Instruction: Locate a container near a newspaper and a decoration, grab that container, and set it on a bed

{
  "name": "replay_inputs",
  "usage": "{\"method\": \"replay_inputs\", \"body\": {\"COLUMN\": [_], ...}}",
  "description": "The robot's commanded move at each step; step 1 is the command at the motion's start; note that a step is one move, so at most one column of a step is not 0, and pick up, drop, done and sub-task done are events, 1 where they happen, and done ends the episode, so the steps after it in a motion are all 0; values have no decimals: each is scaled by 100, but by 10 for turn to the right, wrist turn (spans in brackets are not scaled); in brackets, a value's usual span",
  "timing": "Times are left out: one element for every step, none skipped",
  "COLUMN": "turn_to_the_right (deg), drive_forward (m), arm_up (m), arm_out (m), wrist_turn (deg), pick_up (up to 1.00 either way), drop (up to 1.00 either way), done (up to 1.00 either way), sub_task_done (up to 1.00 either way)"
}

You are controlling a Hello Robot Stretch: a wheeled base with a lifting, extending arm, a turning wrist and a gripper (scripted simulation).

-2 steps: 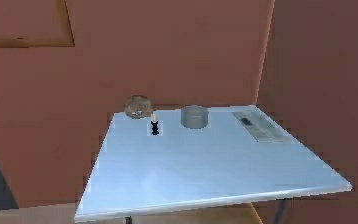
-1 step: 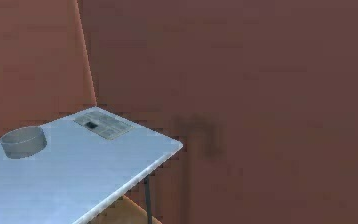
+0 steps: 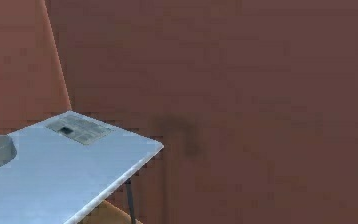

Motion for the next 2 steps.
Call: {"method": "replay_inputs", "body": {"turn_to_the_right": [0, -450], "drive_forward": [55, 0], "arm_up": [0, 0], "arm_out": [0, 0], "wrist_turn": [0, 0], "pick_up": [0, 0], "drop": [0, 0], "done": [0, 0], "sub_task_done": [0, 0]}}
